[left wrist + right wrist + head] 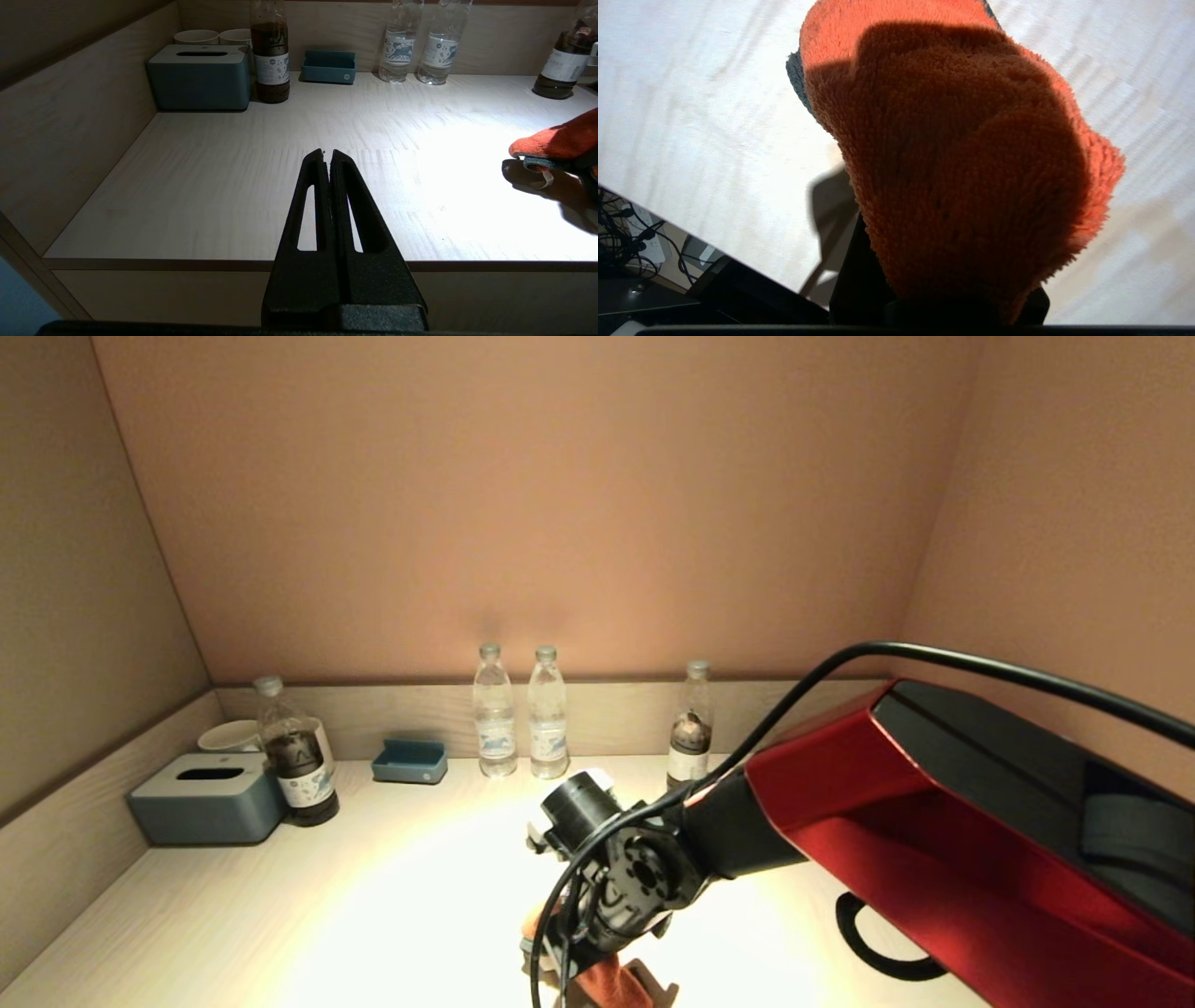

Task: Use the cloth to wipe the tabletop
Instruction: Sweep the stains on the table

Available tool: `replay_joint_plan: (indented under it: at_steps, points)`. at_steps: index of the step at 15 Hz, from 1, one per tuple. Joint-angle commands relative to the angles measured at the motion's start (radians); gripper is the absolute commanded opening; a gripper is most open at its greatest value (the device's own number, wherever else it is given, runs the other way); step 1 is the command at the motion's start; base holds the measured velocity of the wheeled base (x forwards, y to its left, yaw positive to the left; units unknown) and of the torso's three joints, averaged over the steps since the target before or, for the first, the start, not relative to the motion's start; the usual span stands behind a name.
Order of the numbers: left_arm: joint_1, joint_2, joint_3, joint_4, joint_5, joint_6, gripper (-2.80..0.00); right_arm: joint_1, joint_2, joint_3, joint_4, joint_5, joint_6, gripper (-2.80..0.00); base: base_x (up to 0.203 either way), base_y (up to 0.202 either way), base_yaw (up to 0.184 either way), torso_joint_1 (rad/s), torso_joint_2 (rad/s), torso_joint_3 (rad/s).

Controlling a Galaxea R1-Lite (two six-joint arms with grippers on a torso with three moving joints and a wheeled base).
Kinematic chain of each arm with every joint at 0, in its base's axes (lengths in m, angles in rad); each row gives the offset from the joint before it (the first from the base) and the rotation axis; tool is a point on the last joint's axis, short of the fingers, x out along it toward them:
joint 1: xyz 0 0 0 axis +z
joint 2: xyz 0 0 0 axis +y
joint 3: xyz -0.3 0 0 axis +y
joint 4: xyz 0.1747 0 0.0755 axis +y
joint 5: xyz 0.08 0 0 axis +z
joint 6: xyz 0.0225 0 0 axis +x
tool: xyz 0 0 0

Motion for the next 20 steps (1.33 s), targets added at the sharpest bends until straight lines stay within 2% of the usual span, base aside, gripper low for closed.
replay_joint_plan:
  at_steps: [1,8,10,13,15,17,20]
  points:
    - [0.000,0.000,0.000,0.000,0.000,-0.001,-2.80,0.032,0.020,-0.028,0.002,-0.001,0.010,-2.80,0.000,0.000,0.000,0.000,0.00,0.000]
    - [0.000,0.000,0.000,0.000,0.000,-0.001,-2.80,0.034,0.088,-0.003,0.009,-0.007,0.019,-2.80,0.000,0.000,0.000,0.000,0.00,0.000]
    - [0.000,0.000,0.000,0.000,0.000,-0.001,-2.80,0.020,0.079,0.048,0.006,-0.010,0.019,-2.80,0.000,0.000,0.000,0.000,0.00,0.000]
    - [0.000,0.000,0.000,0.000,0.000,-0.001,-2.80,-0.018,0.048,0.092,0.001,-0.010,0.017,-2.80,0.000,0.000,0.000,0.000,0.00,0.000]
    - [0.001,0.000,0.000,0.000,0.000,-0.001,-2.80,-0.097,0.022,0.122,-0.001,-0.010,0.017,-2.80,0.000,0.000,0.000,0.000,0.00,0.000]
    - [0.000,0.000,0.000,0.000,0.000,-0.001,-2.80,-0.117,0.006,0.140,-0.002,-0.009,0.016,-2.80,0.000,0.000,0.000,0.000,0.00,0.000]
    - [0.000,0.000,0.000,0.000,0.000,-0.001,-2.80,-0.205,-0.041,0.164,-0.002,-0.004,0.002,-2.80,0.000,0.000,0.000,0.000,0.00,0.000]
